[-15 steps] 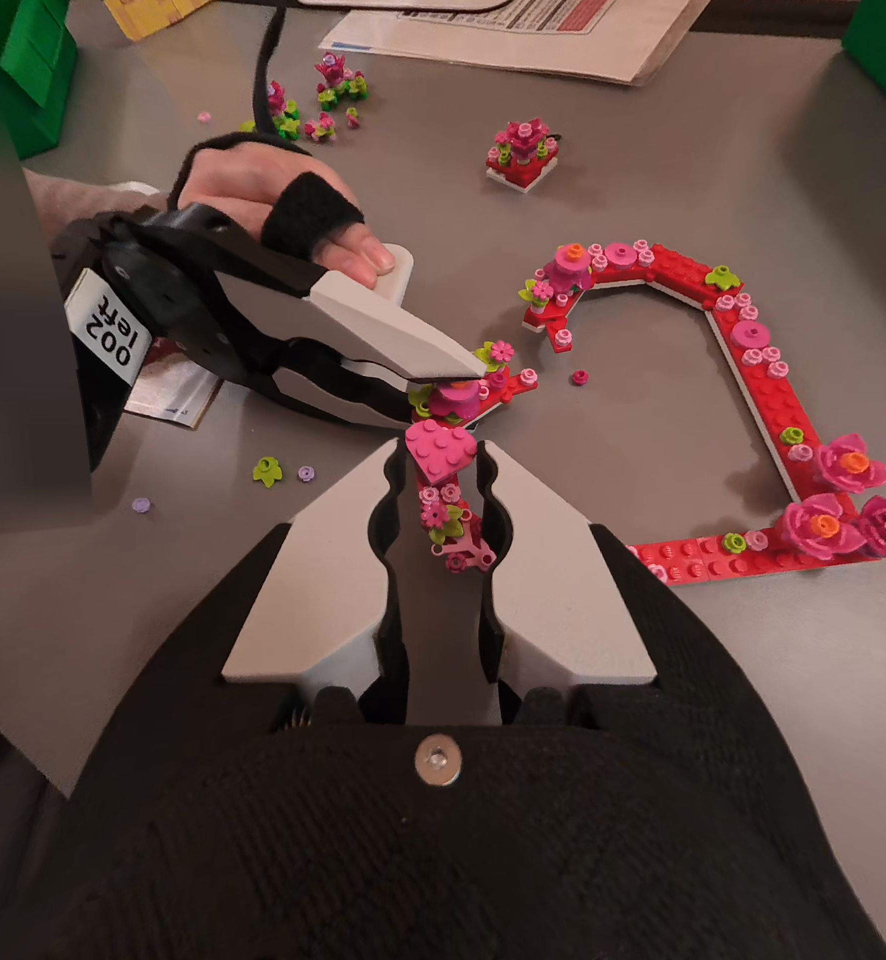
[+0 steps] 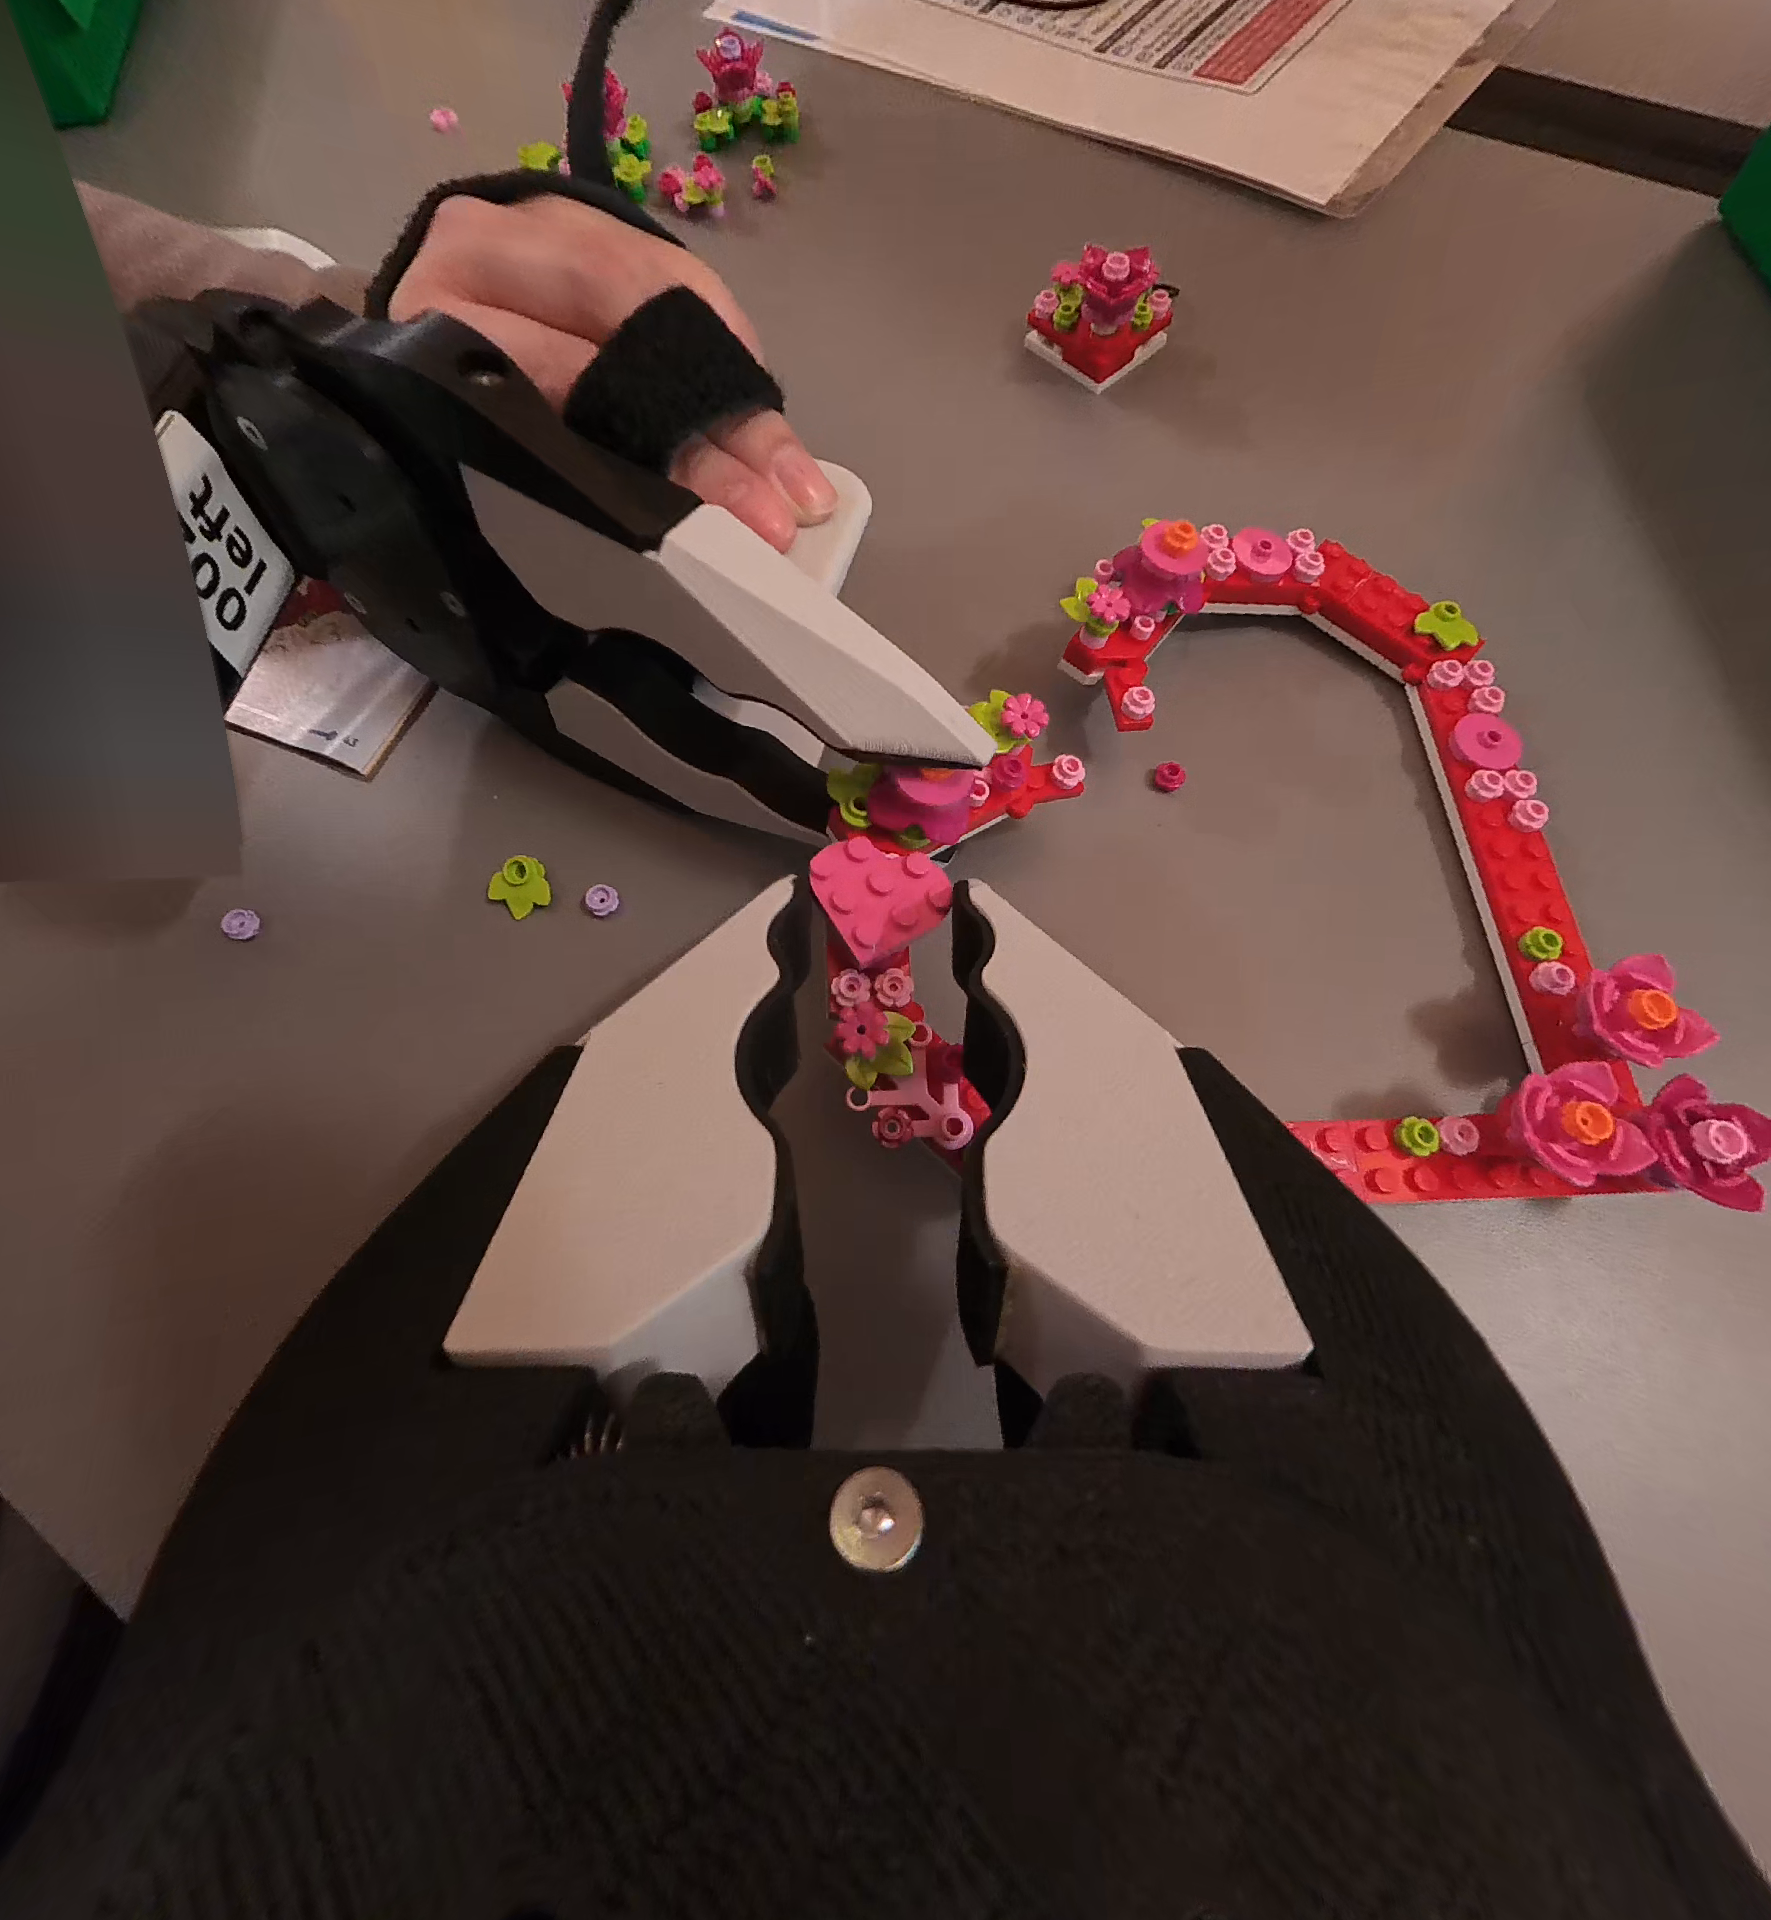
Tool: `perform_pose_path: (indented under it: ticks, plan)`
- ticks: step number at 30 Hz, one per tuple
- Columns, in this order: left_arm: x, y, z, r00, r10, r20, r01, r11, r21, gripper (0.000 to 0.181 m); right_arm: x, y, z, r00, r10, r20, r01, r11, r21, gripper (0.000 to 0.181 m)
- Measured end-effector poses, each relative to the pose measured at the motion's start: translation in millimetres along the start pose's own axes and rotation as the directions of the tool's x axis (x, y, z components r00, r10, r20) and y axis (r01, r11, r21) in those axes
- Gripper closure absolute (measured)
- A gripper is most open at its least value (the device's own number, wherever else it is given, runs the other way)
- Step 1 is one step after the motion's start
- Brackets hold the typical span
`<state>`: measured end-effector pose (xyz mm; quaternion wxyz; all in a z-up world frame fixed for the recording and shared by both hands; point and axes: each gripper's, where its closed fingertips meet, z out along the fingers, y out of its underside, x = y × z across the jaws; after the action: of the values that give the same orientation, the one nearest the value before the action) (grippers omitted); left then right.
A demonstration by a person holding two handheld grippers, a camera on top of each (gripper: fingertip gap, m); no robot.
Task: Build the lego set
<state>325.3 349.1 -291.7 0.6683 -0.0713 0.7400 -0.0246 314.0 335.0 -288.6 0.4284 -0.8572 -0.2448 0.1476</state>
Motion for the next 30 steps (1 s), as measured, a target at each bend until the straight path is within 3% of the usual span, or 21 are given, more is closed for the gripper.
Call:
perform_pose_path:
  ticks: [17,30]
  plan:
    - [-0.2,-1.6,-0.7,1.000,0.008,0.002,-0.008,1.000,0.006,0.151,0.2,2.8,-2.6,0.995,0.075,0.062,-0.075,0.997,-0.002,0.157]
    - [-0.4,-1.8,-0.9,1.000,0.013,0.003,-0.013,1.000,0.006,0.151,-2.6,3.9,-3.6,0.986,-0.165,0.011,0.165,0.984,-0.070,0.158]
